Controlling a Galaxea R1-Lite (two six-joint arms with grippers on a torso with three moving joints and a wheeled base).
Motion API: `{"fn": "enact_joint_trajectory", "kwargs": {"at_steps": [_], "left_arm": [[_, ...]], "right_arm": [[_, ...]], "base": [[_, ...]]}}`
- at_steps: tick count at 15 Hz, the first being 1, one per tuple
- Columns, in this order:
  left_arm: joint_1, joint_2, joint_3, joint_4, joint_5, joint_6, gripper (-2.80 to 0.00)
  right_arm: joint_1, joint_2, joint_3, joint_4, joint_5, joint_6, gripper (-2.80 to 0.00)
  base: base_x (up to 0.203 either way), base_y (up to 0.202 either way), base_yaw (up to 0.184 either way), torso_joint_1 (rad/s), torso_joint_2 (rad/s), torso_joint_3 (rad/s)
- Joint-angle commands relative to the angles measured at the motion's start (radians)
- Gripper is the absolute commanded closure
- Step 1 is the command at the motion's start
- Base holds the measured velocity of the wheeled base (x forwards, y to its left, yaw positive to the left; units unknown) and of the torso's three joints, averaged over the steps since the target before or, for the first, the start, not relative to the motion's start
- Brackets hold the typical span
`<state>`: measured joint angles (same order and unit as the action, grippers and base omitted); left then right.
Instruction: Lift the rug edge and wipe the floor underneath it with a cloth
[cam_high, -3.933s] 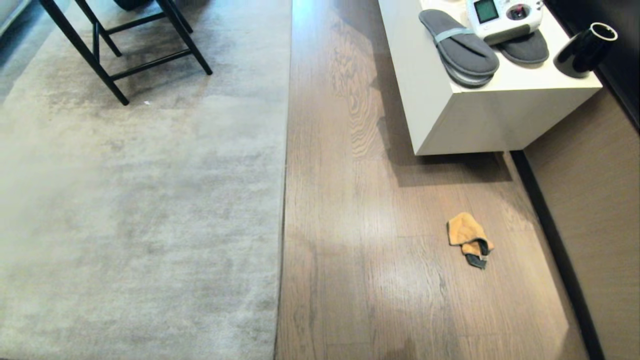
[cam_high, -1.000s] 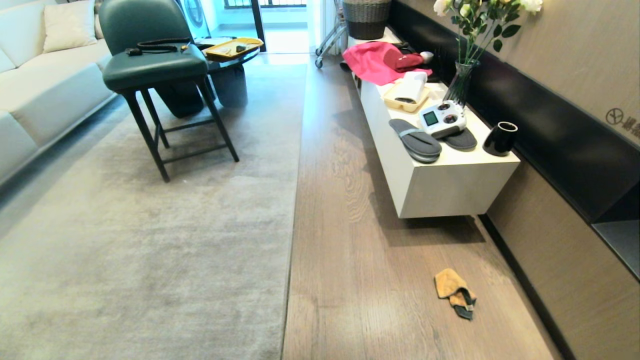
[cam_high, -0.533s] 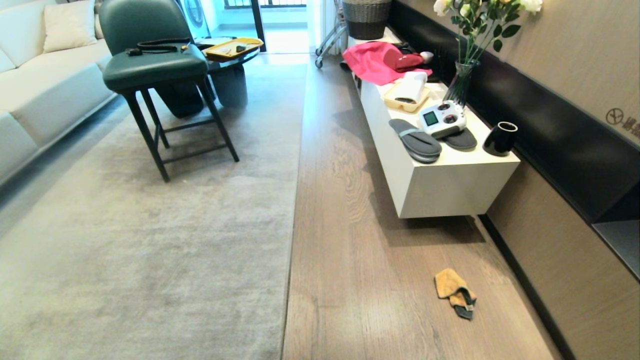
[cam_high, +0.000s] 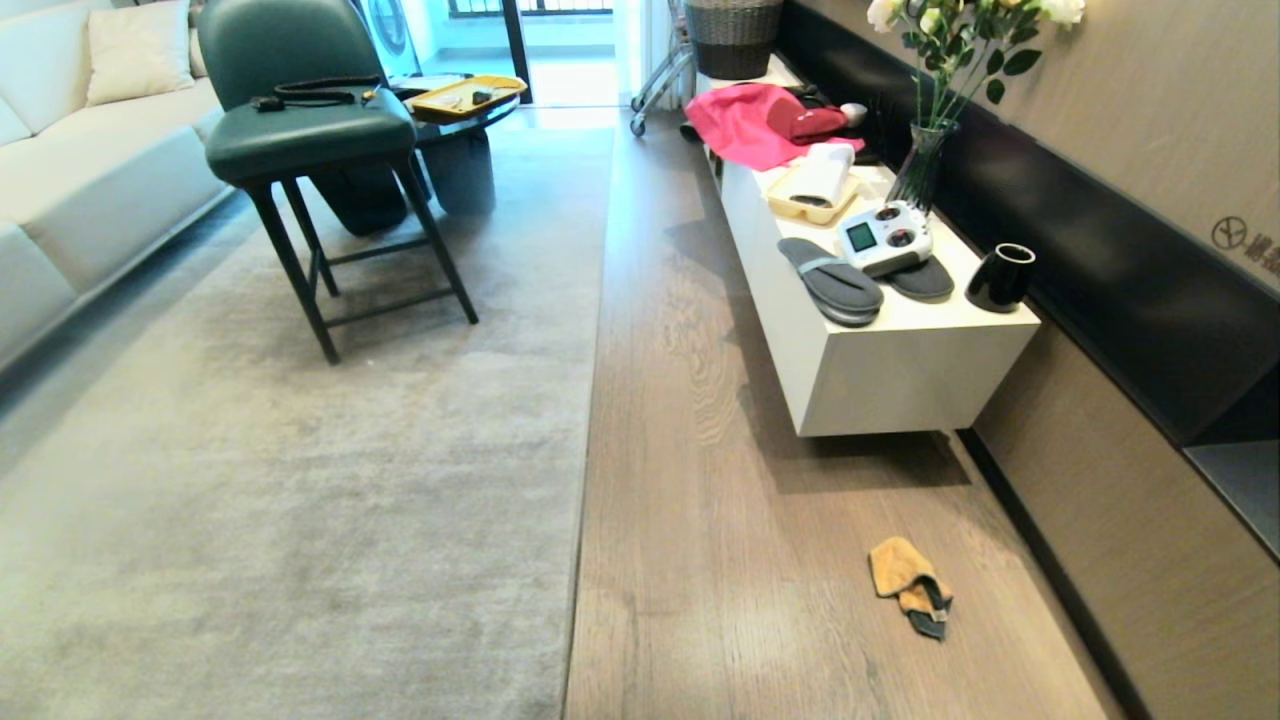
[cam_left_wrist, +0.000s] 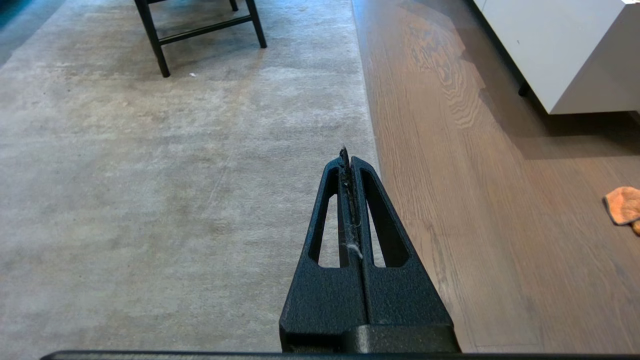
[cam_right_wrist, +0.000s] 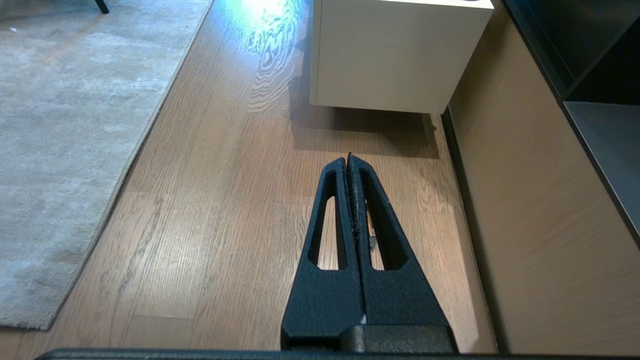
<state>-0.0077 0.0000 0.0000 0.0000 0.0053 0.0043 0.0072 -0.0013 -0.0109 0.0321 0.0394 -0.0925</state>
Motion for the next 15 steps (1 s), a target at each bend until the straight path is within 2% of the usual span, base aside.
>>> {"fn": "enact_joint_trajectory", "kwargs": {"at_steps": [1, 15], "left_arm": [[0.000, 0.000, 0.000, 0.000, 0.001, 0.000, 0.00], [0.000, 0.000, 0.000, 0.000, 0.001, 0.000, 0.00]], "right_arm": [[0.000, 0.001, 0.000, 0.000, 0.001, -0.001, 0.00], [0.000, 0.001, 0.011, -0.031, 0.002, -0.007, 0.00]], "base": [[0.000, 0.000, 0.000, 0.000, 0.00, 0.000], [0.000, 0.000, 0.000, 0.000, 0.00, 0.000]]}}
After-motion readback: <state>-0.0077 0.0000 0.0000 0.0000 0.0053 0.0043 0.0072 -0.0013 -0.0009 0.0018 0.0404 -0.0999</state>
